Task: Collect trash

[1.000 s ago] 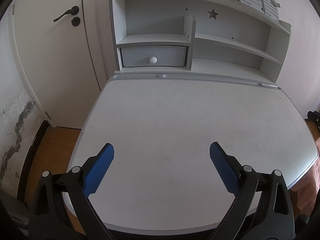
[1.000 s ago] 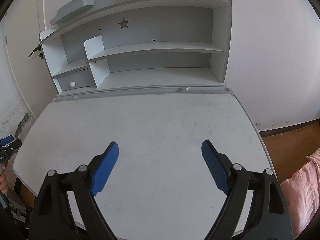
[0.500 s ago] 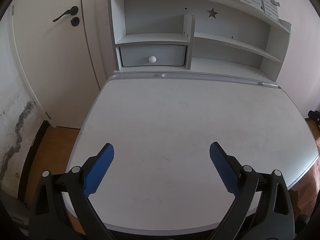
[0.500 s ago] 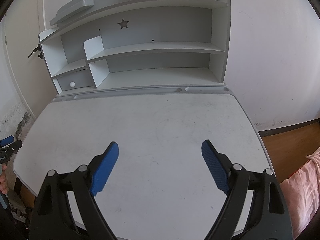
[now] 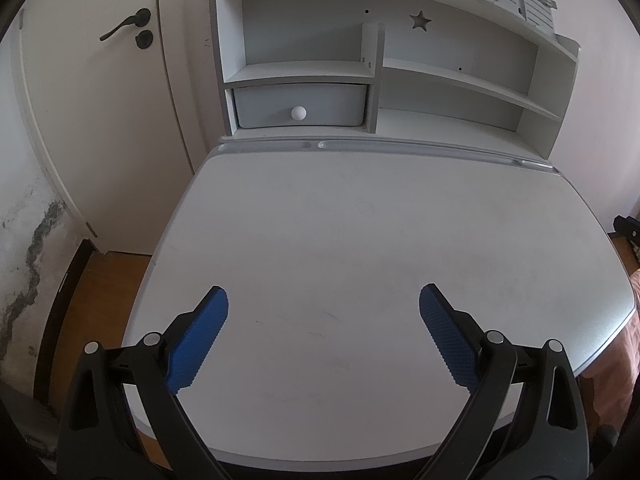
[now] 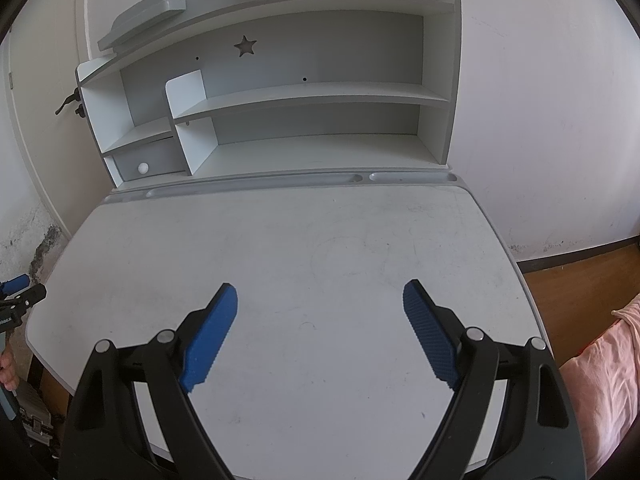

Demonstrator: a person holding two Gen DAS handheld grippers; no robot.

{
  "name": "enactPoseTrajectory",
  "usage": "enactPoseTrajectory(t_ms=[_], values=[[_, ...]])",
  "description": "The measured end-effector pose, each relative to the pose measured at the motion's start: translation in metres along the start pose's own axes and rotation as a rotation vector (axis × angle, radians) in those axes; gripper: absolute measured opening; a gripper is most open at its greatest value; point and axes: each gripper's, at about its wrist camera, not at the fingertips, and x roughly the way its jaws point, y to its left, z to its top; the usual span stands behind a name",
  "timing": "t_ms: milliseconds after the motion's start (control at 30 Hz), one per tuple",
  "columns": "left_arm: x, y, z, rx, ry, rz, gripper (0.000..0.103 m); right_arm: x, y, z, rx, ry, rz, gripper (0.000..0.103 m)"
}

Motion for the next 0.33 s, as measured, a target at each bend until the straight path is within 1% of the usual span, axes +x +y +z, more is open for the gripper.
enactPoseTrajectory(t_ms=[333], values=[[0.0089, 0.0012, -0.0003, 0.005, 0.014, 0.032, 0.093, 0.0056, -0.0079, -0.0011, 0.006, 0.008, -0.002, 0.082]])
